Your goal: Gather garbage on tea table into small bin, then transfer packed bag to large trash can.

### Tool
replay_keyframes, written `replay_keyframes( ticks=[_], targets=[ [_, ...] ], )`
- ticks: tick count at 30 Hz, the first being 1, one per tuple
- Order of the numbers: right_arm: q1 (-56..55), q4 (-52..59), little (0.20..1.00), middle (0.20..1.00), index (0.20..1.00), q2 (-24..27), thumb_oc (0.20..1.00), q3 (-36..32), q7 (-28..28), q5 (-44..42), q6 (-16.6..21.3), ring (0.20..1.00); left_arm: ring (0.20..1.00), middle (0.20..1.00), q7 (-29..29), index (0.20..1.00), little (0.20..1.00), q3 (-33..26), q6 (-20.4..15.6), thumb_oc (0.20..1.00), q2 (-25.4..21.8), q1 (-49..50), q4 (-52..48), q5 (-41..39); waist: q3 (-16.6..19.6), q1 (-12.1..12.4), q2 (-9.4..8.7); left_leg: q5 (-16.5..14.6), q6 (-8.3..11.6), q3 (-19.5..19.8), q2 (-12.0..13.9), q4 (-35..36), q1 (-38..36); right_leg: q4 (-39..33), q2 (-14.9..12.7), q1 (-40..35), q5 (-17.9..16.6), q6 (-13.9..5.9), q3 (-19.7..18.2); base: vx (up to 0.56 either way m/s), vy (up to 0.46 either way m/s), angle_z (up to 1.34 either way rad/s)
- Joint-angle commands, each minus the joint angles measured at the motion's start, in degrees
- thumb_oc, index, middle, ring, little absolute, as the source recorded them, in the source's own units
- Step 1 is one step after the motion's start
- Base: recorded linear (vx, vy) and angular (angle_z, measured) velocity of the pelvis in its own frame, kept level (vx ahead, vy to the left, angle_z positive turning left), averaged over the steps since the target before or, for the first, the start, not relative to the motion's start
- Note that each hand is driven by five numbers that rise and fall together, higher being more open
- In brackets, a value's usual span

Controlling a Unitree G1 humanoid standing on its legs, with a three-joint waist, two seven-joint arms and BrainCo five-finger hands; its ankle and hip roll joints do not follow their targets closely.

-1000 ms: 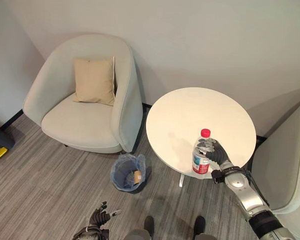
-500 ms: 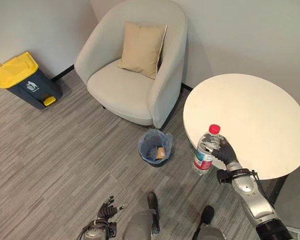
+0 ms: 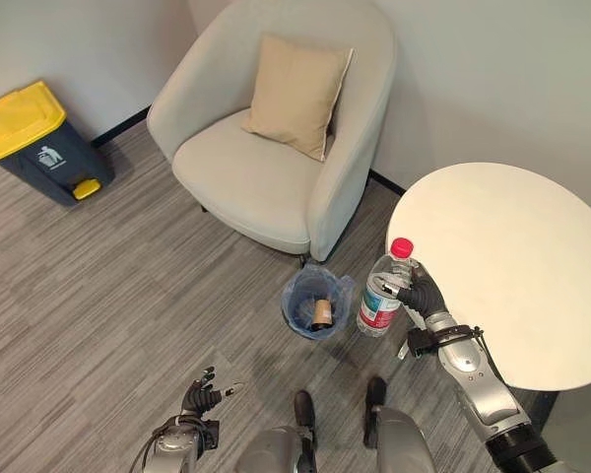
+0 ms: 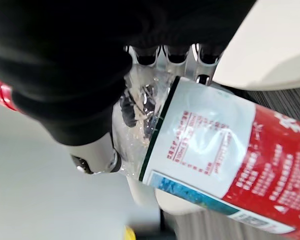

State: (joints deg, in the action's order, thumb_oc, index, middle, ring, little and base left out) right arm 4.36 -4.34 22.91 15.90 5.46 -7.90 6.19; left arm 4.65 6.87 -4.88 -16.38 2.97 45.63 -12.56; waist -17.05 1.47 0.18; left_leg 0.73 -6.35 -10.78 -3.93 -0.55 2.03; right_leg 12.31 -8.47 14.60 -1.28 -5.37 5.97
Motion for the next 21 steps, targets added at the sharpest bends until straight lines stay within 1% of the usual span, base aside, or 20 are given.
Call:
replay_keyframes(
  ticks=[1,2,3,5,7,8,9,10,11,15,18,19,21],
  targets=[
    [3.89,2.99,0.2,0.2,0.2,1.6,0.2,0.34,-1.42,0.81,3.75,0.2,1.0,1.0,-0.13,1.0,1.0,0.33,-1.69,1.0,-1.49,0.26,-1.49,0.26,-0.28,0.74,0.32,-7.63,4.66,4.25,1.14,-7.65,2.81,-0.92,0.5,-5.35,5.09,-1.16,1.74,0.02,-0.106,0.57],
    [5.48,2.23,0.2,0.2,0.2,3.08,0.2,2.79,-2.66,3.09,3.2,0.2,1.0,1.0,-0.54,1.0,1.0,0.15,-1.54,1.0,-1.49,1.04,-0.96,0.56,0.17,1.76,0.29,-7.27,5.27,4.91,1.14,-7.87,3.84,-3.11,0.45,-6.35,4.77,-0.82,2.85,0.02,-0.079,0.33],
    [5.53,2.17,0.2,0.2,0.2,3.07,0.2,2.83,-2.65,3.1,3.23,0.2,1.0,1.0,-0.55,1.0,1.0,0.12,-1.54,1.0,-1.48,1.04,-0.96,0.56,0.18,1.69,0.3,-7.27,5.27,4.96,1.14,-7.89,3.88,-3.14,0.45,-6.35,4.76,-0.81,2.9,0.02,-0.104,0.13],
    [7.78,1.69,0.2,0.2,0.2,4.04,0.2,4.87,-2.82,4.88,3.04,0.2,1.0,1.0,-0.59,1.0,1.0,0.39,-1.51,1.0,-1.63,1.0,-0.78,0.71,0.0,2.45,0.26,-6.8,5.73,5.5,1.35,-7.88,4.75,-4.22,0.41,-6.55,4.62,-0.72,3.54,-0.01,-0.053,0.15],
    [10.78,1.28,0.2,0.2,0.2,4.73,0.2,6.84,-2.5,6.32,2.95,0.2,1.0,1.0,-0.23,1.0,1.0,1.07,-1.64,1.0,-2.04,0.23,-0.43,0.83,-0.97,3.25,0.19,-6.23,6.14,6.18,1.52,-8.27,6.37,-3.9,0.23,-5.75,4.75,-0.51,4.29,-0.05,-0.054,0.17],
    [10.78,1.28,0.2,0.2,0.2,4.73,0.2,6.84,-2.5,6.32,2.95,0.2,1.0,1.0,-0.23,1.0,1.0,1.07,-1.64,1.0,-2.04,0.23,-0.43,0.83,-0.97,3.25,0.19,-6.23,6.14,6.18,1.52,-8.27,6.37,-3.9,0.23,-5.75,4.75,-0.51,4.29,-0.12,-0.078,0.14],
    [15.67,0.03,0.2,0.2,0.2,4.76,0.2,9.13,-1.02,7.81,3.04,0.2,1.0,1.0,0.69,1.0,1.0,2.27,-2.03,1.0,-2.7,-1.58,-0.46,0.57,-2.73,3.97,0.37,-5.57,6.68,7.21,1.53,-9.66,9.84,-2.37,-0.41,-3.28,5.01,-0.16,5.29,-0.09,-0.051,0.13],
    [15.79,-0.08,0.2,0.2,0.2,4.74,0.2,9.16,-0.98,7.82,3.09,0.2,1.0,1.0,0.69,1.0,1.0,2.24,-2.04,1.0,-2.69,-1.66,-0.43,0.57,-2.66,3.9,0.35,-5.59,6.68,7.26,1.51,-9.79,10.06,-2.25,-0.44,-3.09,5.06,-0.16,5.33,-0.14,-0.074,0.15],
    [17.18,-0.66,0.2,0.2,0.2,4.53,0.2,9.64,-0.36,8.14,2.98,0.2,1.0,1.0,1.14,1.0,1.0,2.76,-2.1,1.0,-2.89,-2.32,-0.68,0.26,-3.33,4.15,0.38,-5.44,6.86,7.61,1.57,-10.74,11.68,-1.14,-0.82,-1.87,5.19,0.02,5.91,-0.08,-0.034,0.3],
    [22.69,-4.1,0.2,0.2,0.2,3.32,0.2,10.58,3.85,9.84,2.67,0.2,1.0,1.0,2.88,1.0,1.0,5.04,-2.76,1.0,-3.46,-5.33,-2.4,-1.96,-6.0,5.26,1.48,-5.45,7.53,8.96,1.36,-15.29,18.42,4.65,-2.51,3.94,6.98,0.79,7.57,-0.1,-0.041,0.41],
    [25.74,-7.03,0.2,0.2,0.2,2.97,0.2,9.89,7.53,11.4,1.63,0.2,1.0,1.0,4.07,1.0,1.0,6.52,-3.06,1.0,-3.45,-7.32,-3.86,-3.36,-7.71,5.69,2.52,-5.57,7.35,9.67,0.56,-18.83,23.88,9.93,-3.6,9.23,8.5,1.53,8.39,-0.06,-0.032,0.42],
    [26.88,-8.42,0.2,0.2,0.2,2.67,0.2,9.78,8.93,11.73,1.53,0.2,1.0,1.0,4.5,1.0,1.0,7.1,-3.21,1.0,-3.58,-8.2,-4.2,-3.72,-8.47,5.87,2.74,-7.51,7.54,10.02,0.58,-21.13,25.56,12.97,-3.91,11.12,10.96,1.38,8.01,-0.02,-0.048,0.51],
    [29.1,-10.27,0.2,0.2,0.2,2.67,0.2,9.1,11.19,11.97,0.97,0.2,1.0,1.0,5.15,1.0,1.0,7.87,-3.43,1.0,-3.89,-9.52,-5.23,-4.28,-9.47,5.76,3.13,-7.77,7.31,10.34,0.45,-23.91,29.8,16.71,-4.88,15.32,12.02,1.85,8.02,-0.06,-0.03,0.47]
  ],
)
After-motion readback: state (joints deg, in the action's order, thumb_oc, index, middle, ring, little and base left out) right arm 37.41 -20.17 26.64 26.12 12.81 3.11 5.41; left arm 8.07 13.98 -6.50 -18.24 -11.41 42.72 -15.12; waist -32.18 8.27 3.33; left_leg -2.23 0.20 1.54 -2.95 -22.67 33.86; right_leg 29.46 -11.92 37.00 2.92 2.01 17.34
